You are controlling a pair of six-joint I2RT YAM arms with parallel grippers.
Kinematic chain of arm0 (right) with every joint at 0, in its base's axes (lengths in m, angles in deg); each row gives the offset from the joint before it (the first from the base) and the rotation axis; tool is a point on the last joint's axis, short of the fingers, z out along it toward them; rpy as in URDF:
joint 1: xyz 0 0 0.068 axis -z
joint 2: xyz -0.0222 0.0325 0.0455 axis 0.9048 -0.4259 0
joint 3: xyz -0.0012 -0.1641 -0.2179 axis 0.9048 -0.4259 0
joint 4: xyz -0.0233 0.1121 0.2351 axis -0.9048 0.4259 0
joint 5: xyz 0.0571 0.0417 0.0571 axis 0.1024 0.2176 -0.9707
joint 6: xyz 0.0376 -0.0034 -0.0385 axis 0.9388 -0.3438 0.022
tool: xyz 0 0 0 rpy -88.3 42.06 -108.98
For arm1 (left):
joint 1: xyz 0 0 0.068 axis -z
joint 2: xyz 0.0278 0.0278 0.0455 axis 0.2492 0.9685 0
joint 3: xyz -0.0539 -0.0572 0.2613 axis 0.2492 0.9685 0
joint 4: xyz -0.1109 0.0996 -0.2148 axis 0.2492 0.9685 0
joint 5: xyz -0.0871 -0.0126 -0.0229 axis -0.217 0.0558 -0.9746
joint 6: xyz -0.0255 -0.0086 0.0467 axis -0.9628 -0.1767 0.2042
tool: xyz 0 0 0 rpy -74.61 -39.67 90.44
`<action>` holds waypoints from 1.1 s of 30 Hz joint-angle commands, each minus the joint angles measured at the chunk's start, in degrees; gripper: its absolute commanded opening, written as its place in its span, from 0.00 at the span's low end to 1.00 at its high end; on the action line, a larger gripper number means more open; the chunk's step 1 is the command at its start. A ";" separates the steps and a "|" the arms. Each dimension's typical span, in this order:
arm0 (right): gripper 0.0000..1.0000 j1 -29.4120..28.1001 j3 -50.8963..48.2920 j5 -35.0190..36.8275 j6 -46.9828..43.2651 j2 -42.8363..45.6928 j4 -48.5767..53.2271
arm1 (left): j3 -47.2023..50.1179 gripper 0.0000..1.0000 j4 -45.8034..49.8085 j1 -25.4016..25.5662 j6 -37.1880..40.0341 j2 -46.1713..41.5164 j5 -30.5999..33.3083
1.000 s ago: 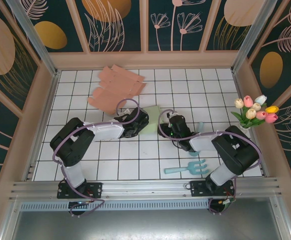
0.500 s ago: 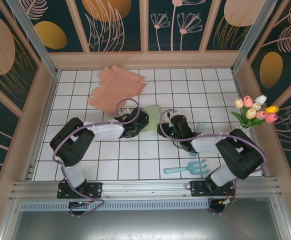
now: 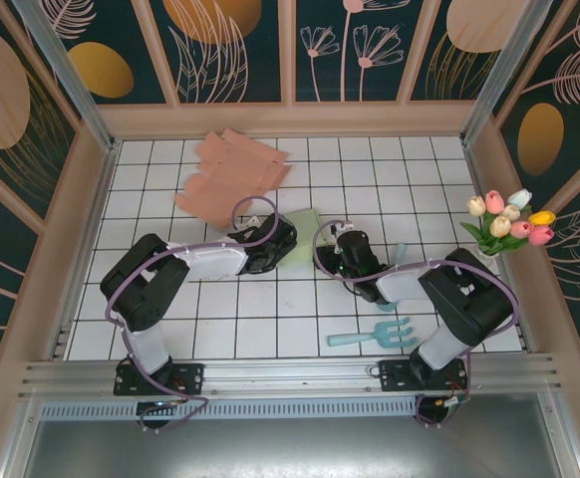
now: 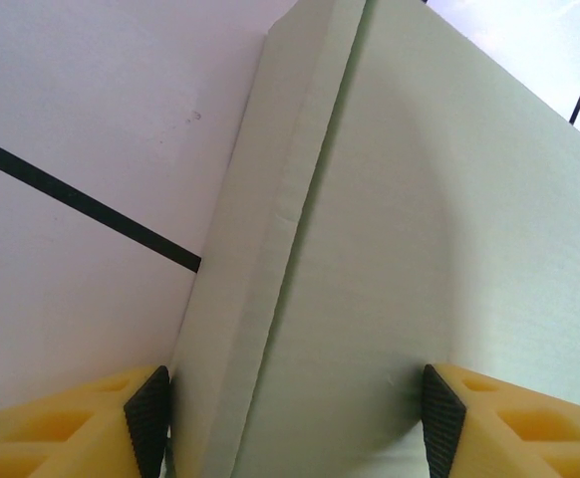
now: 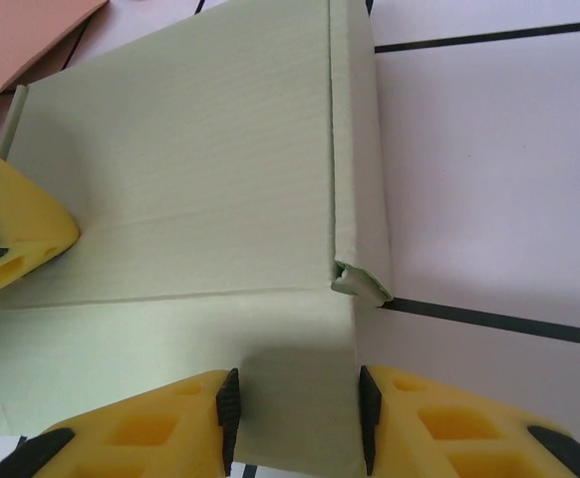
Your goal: Fold the paper box
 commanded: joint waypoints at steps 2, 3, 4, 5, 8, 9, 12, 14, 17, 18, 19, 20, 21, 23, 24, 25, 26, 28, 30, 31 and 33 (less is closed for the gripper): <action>0.40 -0.27 -0.31 4.88 -1.00 -0.80 -1.28 | 2.08 0.66 8.63 0.15 1.87 4.47 -4.13; 0.41 -0.26 -0.44 5.39 -1.08 -0.59 -1.27 | 2.00 0.66 8.62 0.13 1.87 4.48 -4.12; 0.41 -0.25 -0.63 5.71 -1.10 -0.43 -1.40 | 1.97 0.66 8.62 0.18 1.92 4.48 -4.20; 0.41 -0.30 -0.72 5.71 -1.16 -0.38 -1.41 | 1.98 0.66 8.58 0.16 1.88 4.61 -4.21; 0.42 -0.32 -0.53 5.24 -1.11 -0.75 -1.44 | 1.91 0.66 8.62 0.13 1.87 4.73 -4.30; 0.42 -0.23 -0.46 5.14 -1.03 -0.92 -1.59 | 1.90 0.66 8.62 0.14 1.87 4.74 -4.30; 0.43 -0.26 -0.55 5.25 -0.97 -1.29 -1.85 | 1.91 0.66 8.71 0.17 1.94 4.69 -4.30; 0.43 -0.29 -0.53 5.24 -0.92 -1.52 -1.88 | 1.92 0.66 8.80 0.18 1.87 4.65 -4.21; 0.43 -0.32 -0.78 5.01 -0.71 -1.47 -1.95 | 1.87 0.66 8.96 0.18 1.96 4.49 -4.12; 0.43 -0.31 -0.88 4.82 -0.62 -1.37 -1.96 | 1.82 0.66 8.98 0.17 1.96 4.50 -4.18; 0.43 -0.32 -0.96 4.58 -0.44 -1.26 -1.90 | 1.84 0.66 8.98 0.12 1.96 4.52 -4.20; 0.43 -0.32 -0.98 4.24 -0.13 -1.08 -1.94 | 1.84 0.66 9.06 0.15 1.96 4.54 -4.21; 0.43 -0.34 -1.07 3.87 0.16 -0.89 -1.88 | 1.82 0.66 9.07 0.17 1.96 4.59 -4.12; 0.43 -0.41 -1.37 3.32 0.81 -0.36 -1.92 | 1.82 0.66 9.06 0.10 1.96 4.48 -4.10; 0.43 -0.49 -1.57 2.98 1.11 0.04 -2.03 | 1.81 0.66 9.13 0.14 1.96 4.59 -4.12; 0.43 -0.61 -1.68 2.79 1.32 0.37 -2.05 | 1.80 0.66 9.15 0.17 1.96 4.64 -4.19; 0.44 -0.79 -1.85 2.70 1.54 0.86 -2.02 | 1.81 0.66 9.15 0.17 1.96 4.64 -4.21; 0.44 -1.10 -2.12 2.80 1.69 1.74 -1.90 | 1.82 0.66 9.17 0.18 1.96 4.74 -4.21; 0.44 -1.34 -2.16 3.19 1.74 2.69 -1.47 | 1.81 0.66 9.23 0.16 1.96 4.73 -4.21; 0.44 -1.35 -2.21 3.21 1.73 3.02 -1.34 | 1.79 0.66 9.23 0.12 1.96 4.74 -4.23; 0.44 -1.46 -1.93 3.25 1.71 3.46 -0.76 | 1.82 0.66 9.24 0.18 1.96 4.71 -4.20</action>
